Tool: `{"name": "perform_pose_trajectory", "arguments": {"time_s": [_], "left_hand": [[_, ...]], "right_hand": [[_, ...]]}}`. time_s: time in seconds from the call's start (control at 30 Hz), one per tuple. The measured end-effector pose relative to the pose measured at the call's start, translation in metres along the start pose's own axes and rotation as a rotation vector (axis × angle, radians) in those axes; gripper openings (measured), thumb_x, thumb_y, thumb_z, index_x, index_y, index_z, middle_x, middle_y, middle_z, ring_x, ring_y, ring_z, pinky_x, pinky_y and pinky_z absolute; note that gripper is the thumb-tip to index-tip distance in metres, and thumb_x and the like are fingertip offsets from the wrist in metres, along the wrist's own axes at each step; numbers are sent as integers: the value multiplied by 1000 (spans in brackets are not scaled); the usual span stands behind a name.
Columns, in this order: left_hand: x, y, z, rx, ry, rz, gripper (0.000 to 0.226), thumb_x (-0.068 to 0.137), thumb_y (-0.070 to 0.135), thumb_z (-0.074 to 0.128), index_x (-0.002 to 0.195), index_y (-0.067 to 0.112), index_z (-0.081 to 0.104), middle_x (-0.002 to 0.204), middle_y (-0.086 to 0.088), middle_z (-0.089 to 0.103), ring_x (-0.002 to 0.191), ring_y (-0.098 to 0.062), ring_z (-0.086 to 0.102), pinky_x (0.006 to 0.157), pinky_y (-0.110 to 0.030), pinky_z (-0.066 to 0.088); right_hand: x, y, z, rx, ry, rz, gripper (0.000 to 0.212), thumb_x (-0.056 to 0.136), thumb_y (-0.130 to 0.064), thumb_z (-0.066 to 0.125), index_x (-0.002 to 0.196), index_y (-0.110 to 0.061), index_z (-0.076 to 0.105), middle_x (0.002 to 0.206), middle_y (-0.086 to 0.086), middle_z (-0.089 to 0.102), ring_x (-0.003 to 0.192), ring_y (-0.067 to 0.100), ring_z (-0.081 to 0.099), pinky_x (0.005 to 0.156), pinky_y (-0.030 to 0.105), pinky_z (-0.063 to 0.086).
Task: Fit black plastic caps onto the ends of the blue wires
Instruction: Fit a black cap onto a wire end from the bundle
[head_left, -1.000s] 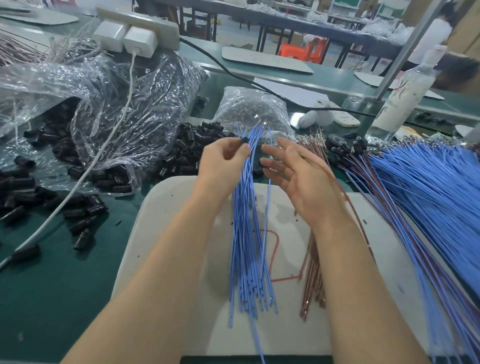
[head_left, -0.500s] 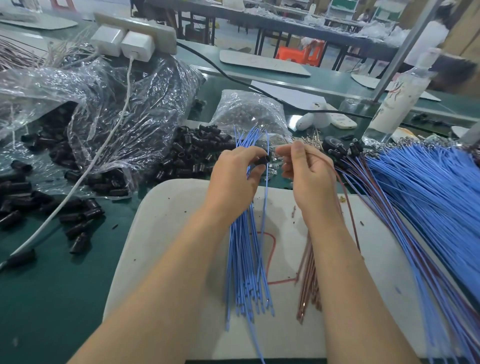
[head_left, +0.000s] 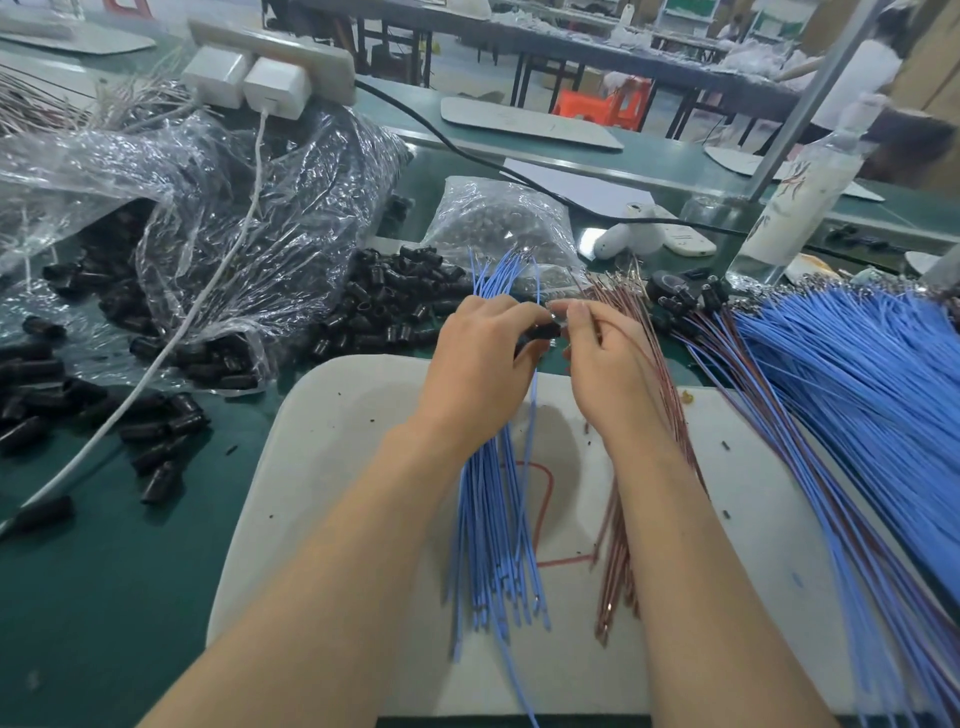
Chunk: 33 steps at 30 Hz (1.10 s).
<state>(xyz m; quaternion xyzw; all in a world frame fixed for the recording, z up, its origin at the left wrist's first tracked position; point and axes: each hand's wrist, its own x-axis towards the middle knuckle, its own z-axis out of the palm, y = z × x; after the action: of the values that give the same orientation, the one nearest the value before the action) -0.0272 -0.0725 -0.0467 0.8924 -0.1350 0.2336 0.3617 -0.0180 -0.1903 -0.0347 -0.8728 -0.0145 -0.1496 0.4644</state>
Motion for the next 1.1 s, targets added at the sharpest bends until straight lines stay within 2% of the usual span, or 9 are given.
{"name": "perform_pose_trajectory", "arguments": {"time_s": [0.2, 0.33, 0.4, 0.5, 0.6, 0.83, 0.97, 1.03, 1.1], "left_hand": [[0, 0, 2, -7, -9, -3, 24, 91, 16, 60, 114, 15, 66, 101, -2, 66, 97, -24, 50, 87, -34, 39], [-1, 0, 1, -55, 1, -31, 23, 92, 18, 58, 115, 20, 65, 100, -1, 67, 97, -22, 53, 88, -35, 40], [-1, 0, 1, -56, -4, -32, 23, 93, 19, 58, 114, 20, 65, 100, -1, 68, 98, -22, 53, 89, -36, 40], [0, 1, 2, -11, -20, -14, 24, 92, 17, 58, 115, 18, 65, 102, -1, 67, 99, -24, 53, 90, -39, 39], [0, 2, 3, 31, -18, 8, 23, 92, 18, 58, 114, 17, 65, 103, -1, 66, 98, -26, 52, 90, -41, 39], [-1, 4, 6, 33, -2, 18, 21, 91, 18, 60, 111, 16, 66, 101, -1, 67, 95, -27, 52, 88, -41, 39], [-1, 2, 5, -39, 37, -27, 22, 88, 11, 59, 109, 14, 67, 100, -2, 68, 96, -26, 53, 88, -38, 40], [-1, 1, 5, -52, 38, -48, 21, 88, 11, 59, 107, 14, 67, 101, 0, 68, 97, -24, 54, 88, -36, 40], [-1, 0, 5, -41, 30, -62, 18, 89, 13, 59, 105, 14, 67, 98, 1, 68, 96, -24, 54, 87, -36, 41]], "right_hand": [[4, 4, 2, 222, -80, 134, 32, 101, -30, 40, 96, -22, 71, 101, 1, 71, 98, 18, 66, 94, 44, 50], [6, 8, 2, 237, -87, 108, 35, 102, -29, 40, 81, -28, 68, 84, -4, 72, 79, 10, 70, 77, 33, 54], [7, 8, 0, 240, -105, 113, 37, 102, -29, 40, 77, -28, 68, 84, -1, 73, 78, 10, 70, 74, 30, 54], [7, 10, -2, 185, -112, 142, 40, 101, -37, 39, 79, -24, 70, 91, 6, 73, 90, 21, 69, 88, 41, 53], [6, 12, -6, -98, -71, 104, 50, 99, -48, 34, 86, -20, 73, 102, 7, 69, 103, 22, 62, 100, 42, 43], [4, 7, -5, -253, 17, 40, 58, 100, -49, 30, 87, -14, 75, 101, 10, 70, 103, 25, 60, 98, 39, 40], [6, 9, 2, -53, -34, 48, 53, 102, -41, 33, 94, -5, 72, 101, 18, 69, 100, 31, 63, 97, 45, 45], [5, 8, 5, 90, -85, 85, 48, 102, -37, 34, 88, -9, 70, 96, 15, 71, 93, 28, 67, 93, 45, 50], [6, 7, 5, 208, -39, 115, 43, 103, -36, 35, 84, -16, 68, 88, 9, 72, 81, 21, 70, 84, 40, 55]]}}
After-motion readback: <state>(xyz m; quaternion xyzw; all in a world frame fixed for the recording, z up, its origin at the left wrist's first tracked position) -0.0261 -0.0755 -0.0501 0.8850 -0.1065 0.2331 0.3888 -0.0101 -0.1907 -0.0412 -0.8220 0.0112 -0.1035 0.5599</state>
